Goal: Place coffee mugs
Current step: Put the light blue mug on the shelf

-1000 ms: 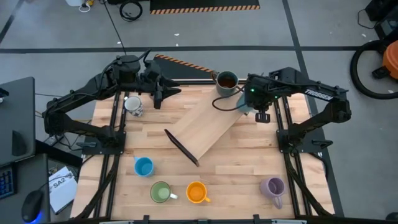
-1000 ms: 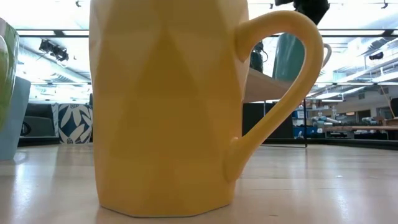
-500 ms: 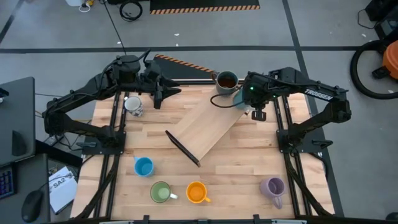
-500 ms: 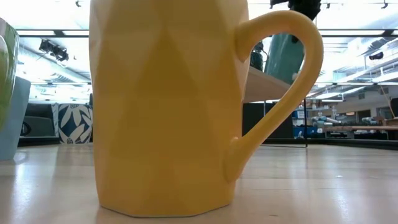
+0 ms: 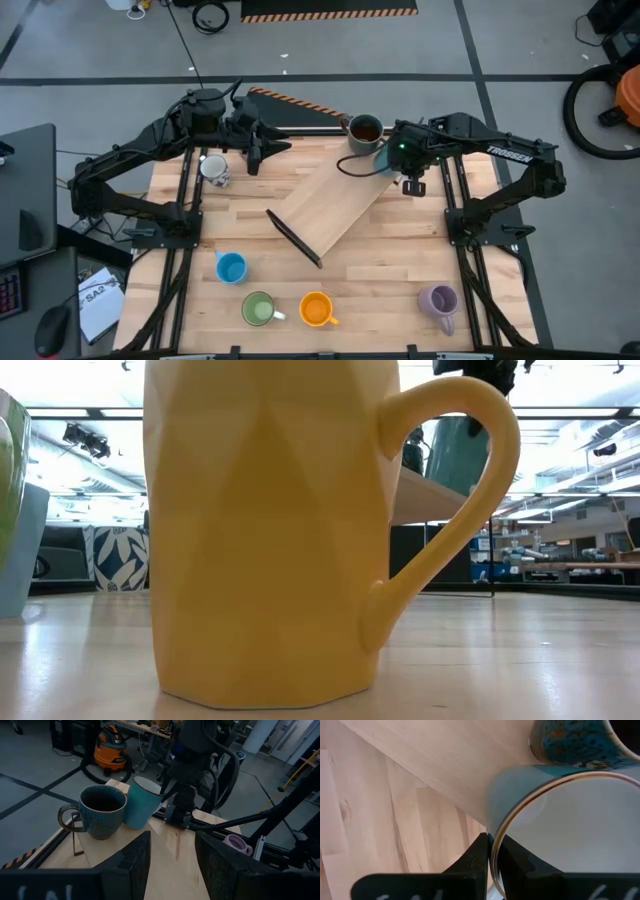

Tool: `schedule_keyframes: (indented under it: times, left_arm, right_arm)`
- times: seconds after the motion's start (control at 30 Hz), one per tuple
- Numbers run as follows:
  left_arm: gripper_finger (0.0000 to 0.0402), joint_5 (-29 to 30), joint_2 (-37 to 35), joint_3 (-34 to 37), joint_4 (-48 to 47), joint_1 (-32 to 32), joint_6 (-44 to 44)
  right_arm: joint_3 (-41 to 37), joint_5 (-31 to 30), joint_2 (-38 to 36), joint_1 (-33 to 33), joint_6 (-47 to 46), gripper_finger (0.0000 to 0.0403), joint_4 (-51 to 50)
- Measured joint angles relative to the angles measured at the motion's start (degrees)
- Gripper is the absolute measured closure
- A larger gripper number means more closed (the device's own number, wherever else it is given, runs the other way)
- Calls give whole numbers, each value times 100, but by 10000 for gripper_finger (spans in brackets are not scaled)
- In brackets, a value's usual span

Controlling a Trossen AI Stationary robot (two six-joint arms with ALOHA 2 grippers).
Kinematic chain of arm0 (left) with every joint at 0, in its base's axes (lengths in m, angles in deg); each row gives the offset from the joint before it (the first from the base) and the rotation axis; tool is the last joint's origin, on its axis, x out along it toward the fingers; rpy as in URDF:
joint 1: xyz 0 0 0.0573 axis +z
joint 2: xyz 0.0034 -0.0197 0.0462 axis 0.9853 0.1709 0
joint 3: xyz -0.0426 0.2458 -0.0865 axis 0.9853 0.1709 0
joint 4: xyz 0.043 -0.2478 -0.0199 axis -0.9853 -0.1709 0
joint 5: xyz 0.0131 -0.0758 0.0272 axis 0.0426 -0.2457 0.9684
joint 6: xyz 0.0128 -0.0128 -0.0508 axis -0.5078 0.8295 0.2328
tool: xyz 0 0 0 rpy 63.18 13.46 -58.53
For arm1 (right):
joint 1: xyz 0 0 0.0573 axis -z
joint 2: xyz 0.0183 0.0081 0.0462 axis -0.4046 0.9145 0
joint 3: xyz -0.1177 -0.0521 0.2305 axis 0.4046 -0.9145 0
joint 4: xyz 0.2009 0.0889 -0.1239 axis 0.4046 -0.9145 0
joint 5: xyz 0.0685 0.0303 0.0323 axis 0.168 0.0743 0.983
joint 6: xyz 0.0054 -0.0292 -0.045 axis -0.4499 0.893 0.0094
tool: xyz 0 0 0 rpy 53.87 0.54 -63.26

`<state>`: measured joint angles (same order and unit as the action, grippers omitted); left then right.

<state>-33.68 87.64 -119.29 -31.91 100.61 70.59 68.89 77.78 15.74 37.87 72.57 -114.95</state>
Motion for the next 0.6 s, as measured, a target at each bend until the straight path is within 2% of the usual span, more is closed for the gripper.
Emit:
schedule_keyframes:
  times: [0.23, 0.6]
  left_arm:
    - [242, 0, 0, 0, -4, 0, 0]
    - [242, -2, 0, 0, -11, 0, -116]
  right_arm:
    - [-26, 9, 5, 0, -62, 347, -12]
    - [-32, -134, 13, 4, -199, 276, -2]
